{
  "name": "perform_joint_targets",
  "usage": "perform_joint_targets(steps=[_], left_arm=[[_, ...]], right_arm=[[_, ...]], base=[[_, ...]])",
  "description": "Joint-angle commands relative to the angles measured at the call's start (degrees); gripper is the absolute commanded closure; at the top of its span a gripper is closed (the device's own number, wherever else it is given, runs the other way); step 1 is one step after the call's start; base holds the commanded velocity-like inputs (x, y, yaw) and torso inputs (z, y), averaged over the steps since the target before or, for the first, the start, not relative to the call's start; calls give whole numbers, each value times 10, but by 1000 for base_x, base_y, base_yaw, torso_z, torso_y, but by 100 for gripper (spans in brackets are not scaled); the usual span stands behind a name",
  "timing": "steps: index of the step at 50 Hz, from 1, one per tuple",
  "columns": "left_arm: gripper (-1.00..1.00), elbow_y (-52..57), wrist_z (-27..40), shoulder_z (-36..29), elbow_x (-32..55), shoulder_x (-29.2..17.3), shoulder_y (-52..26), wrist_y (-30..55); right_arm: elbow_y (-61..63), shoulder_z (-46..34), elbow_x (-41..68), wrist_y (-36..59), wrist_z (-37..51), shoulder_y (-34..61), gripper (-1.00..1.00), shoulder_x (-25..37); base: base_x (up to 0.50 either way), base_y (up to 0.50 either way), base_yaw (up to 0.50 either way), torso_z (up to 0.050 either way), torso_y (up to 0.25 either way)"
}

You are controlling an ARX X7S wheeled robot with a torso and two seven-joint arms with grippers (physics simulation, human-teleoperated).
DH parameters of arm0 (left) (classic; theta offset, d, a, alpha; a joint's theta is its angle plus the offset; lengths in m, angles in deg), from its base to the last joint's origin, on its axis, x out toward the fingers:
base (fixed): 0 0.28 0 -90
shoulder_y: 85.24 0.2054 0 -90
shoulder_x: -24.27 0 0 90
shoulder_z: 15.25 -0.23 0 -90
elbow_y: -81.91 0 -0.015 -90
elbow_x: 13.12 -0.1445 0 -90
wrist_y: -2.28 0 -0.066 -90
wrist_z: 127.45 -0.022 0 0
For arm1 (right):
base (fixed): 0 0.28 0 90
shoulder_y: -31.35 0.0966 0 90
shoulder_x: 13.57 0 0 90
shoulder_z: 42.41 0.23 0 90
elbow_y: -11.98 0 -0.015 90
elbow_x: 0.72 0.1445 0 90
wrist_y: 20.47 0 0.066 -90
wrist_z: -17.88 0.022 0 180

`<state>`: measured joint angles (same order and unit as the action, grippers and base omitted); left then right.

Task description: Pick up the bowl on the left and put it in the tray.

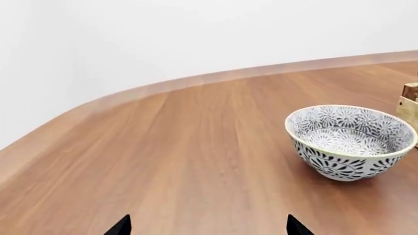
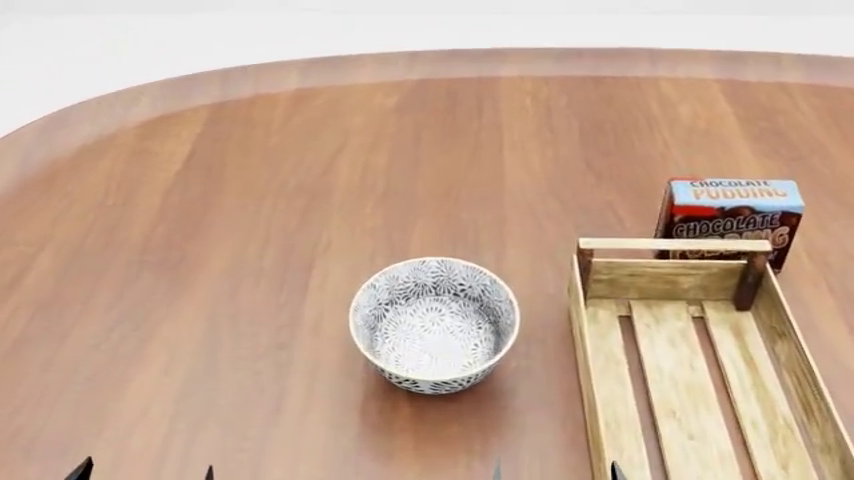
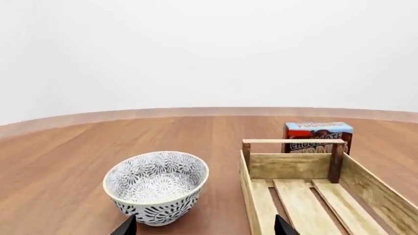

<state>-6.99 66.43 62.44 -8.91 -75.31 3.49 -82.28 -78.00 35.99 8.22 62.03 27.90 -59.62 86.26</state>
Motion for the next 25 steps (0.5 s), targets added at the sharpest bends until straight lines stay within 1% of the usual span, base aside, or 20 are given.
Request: perform_joint_targets(steps=[1, 2, 7, 8, 10, 11, 12, 15, 19, 21, 23, 24, 25], left_arm=[[-100, -15, -7, 10, -3, 10, -3, -17], [-100, -13, -3, 10, -5, 10, -4, -12], [-100, 8, 10, 6, -14, 8, -14, 36], [-100, 33, 6, 5, -10, 5, -19, 71], [-100, 65, 4, 8, -1, 3, -23, 103], [-100, 108, -4, 4, 4, -4, -24, 130], [-100, 126, -3, 5, 6, -5, -26, 151], [-100, 197, -10, 4, 23, -11, -42, 234], [-100, 258, -14, 7, 41, -18, -55, 302], [-100, 309, -19, 7, 50, -28, -66, 343], [-100, 328, -26, 9, 61, -31, -72, 356], [-100, 341, -30, 12, 65, -33, -71, 352], [-100, 357, -42, 19, 76, -35, -66, 330]], right_arm=[[-6, 12, 1, 25, -3, 8, -100, -11], [-2, 14, 10, 49, -1, 12, -100, -11], [16, 15, 24, 81, -2, 18, -100, -4], [34, 16, 23, 103, 4, 21, -100, 1], [62, 17, 29, 131, 9, 23, -100, 6], [97, 20, 35, 164, 15, 28, -100, 12], [114, 21, 40, 184, 18, 31, -100, 15], [192, 31, 79, 283, 26, 53, -100, 31], [261, 36, 105, 362, 37, 78, -100, 48], [317, 36, 117, 413, 43, 95, -100, 64], [338, 45, 133, 445, 50, 107, -100, 67], [352, 51, 142, 461, 52, 115, -100, 70], [369, 57, 148, 476, 58, 123, -100, 74]], base=[[477, -35, 0, 0, 0], [297, 0, 0, 0, 0], [19, 0, 0, 0, 0], [0, 0, 0, 0, 0], [0, 0, 0, 0, 0], [0, 0, 0, 0, 0], [0, 0, 0, 0, 15], [0, 0, 0, 0, 0], [0, 0, 0, 0, 0], [0, 0, 0, 0, 0], [0, 0, 0, 0, 0], [0, 0, 0, 0, 0], [0, 0, 0, 33, 0]])
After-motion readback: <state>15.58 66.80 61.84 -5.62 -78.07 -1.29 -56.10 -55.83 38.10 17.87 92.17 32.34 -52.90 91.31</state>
